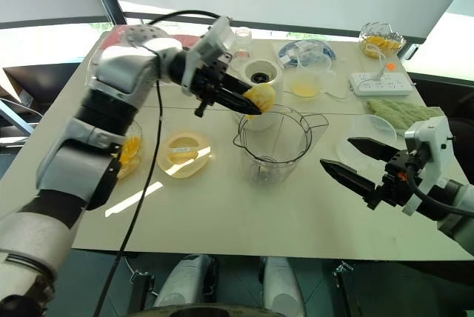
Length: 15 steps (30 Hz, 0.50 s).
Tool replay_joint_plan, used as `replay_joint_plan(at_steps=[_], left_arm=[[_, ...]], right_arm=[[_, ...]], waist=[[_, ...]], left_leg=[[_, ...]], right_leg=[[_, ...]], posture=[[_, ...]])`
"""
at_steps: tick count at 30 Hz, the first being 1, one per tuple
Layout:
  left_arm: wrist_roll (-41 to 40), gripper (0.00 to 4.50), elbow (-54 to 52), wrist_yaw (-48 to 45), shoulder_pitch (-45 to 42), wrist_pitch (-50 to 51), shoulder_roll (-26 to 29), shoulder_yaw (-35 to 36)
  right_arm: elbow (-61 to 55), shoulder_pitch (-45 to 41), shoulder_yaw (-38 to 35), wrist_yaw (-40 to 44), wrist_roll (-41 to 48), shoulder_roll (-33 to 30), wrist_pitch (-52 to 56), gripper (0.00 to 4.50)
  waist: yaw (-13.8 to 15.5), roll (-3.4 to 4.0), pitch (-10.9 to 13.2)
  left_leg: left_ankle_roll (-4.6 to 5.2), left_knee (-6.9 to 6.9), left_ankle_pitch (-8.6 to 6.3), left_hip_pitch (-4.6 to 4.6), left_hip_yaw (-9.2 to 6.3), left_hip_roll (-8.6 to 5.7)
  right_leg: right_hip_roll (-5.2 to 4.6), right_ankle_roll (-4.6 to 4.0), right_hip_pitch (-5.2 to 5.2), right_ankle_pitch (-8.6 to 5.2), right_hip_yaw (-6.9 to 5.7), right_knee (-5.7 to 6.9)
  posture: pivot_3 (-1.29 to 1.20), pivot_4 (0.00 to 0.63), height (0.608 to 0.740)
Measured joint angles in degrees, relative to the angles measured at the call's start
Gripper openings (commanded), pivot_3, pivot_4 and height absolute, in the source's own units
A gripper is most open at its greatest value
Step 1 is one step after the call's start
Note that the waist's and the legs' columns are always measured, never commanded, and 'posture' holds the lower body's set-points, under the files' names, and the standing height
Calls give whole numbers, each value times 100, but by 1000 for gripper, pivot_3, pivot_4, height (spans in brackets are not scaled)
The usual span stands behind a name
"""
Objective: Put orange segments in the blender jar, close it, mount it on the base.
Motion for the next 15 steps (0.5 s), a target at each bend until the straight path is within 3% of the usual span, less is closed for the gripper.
replay_joint_plan(at_steps=[5, 8, 12, 15], left_arm=[[425, 1062, 398, -23, -56, -530, -318, -114], [592, 2250, 503, -18, -55, -705, -387, -173], [690, 4245, 601, 146, -56, -849, -559, -153], [676, 4245, 619, 355, -57, -874, -656, -2]], right_arm=[[-220, 160, -165, -228, 216, 50, -17, 4500], [-225, 175, -195, -306, 272, 50, -73, 4500], [-221, 190, -193, -349, 273, 49, -158, 4500], [-209, 205, -193, -344, 265, 47, -214, 4500]], waist=[[5, 0, 0], [13, 0, 0], [15, 0, 0], [15, 0, 0]], left_leg=[[0, 0, 0, -2, -9, 5], [0, 0, 0, -3, -11, 6], [0, 0, 0, -4, -12, 8], [1, 0, 0, -4, -13, 9]], right_leg=[[8, 15, 0, 7, 0, 0], [9, 13, 0, 7, 0, 0], [9, 15, 0, 7, 0, 0], [9, 18, 0, 8, -1, 0]], posture=[[0, 150, 740], [0, 150, 740], [0, 150, 740], [0, 150, 740]])
